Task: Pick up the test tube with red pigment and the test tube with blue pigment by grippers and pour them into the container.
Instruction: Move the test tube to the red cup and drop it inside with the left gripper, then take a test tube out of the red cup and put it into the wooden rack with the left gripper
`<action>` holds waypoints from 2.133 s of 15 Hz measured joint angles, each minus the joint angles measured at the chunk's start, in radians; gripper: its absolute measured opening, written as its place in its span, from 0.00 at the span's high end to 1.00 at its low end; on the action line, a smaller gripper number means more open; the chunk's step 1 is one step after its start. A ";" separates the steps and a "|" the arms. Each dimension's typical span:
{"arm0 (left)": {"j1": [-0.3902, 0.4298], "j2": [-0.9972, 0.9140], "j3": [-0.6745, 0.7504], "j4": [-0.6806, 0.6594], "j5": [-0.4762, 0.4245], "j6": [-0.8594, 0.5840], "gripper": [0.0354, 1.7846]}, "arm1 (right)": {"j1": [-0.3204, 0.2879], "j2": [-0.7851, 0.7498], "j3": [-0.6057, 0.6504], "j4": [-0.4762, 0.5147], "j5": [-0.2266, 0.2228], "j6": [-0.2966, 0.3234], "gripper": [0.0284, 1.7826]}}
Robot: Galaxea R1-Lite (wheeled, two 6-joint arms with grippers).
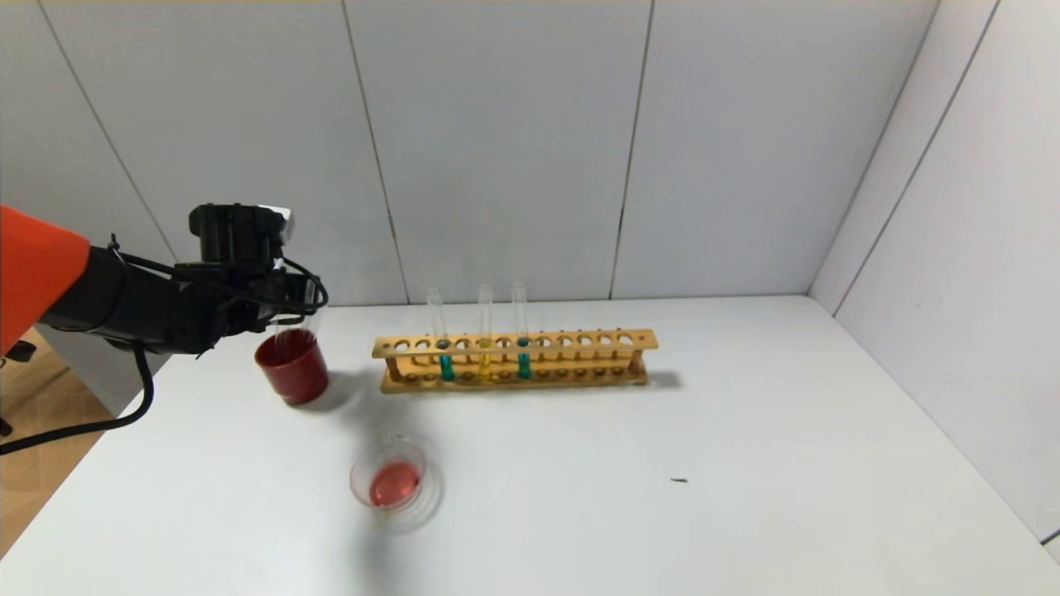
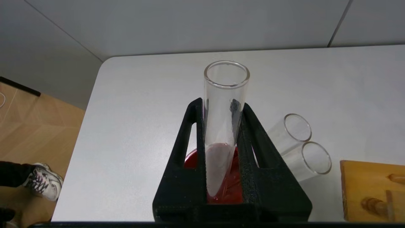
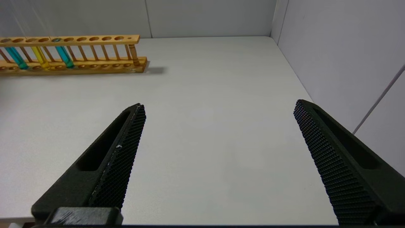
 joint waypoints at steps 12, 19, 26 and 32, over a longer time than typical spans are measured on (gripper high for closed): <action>-0.011 -0.054 0.050 -0.066 0.000 0.020 0.04 | 0.000 0.000 0.000 0.000 0.000 0.000 0.04; -0.021 -0.198 0.089 -0.054 0.000 0.027 0.02 | 0.000 0.000 0.000 0.000 0.000 0.000 0.04; -0.169 -0.391 0.177 -0.008 0.021 0.046 0.02 | 0.000 0.000 0.000 0.000 0.000 0.000 0.04; -0.392 -0.528 0.336 -0.013 0.083 -0.004 0.02 | 0.000 0.000 0.000 0.000 0.000 0.000 0.04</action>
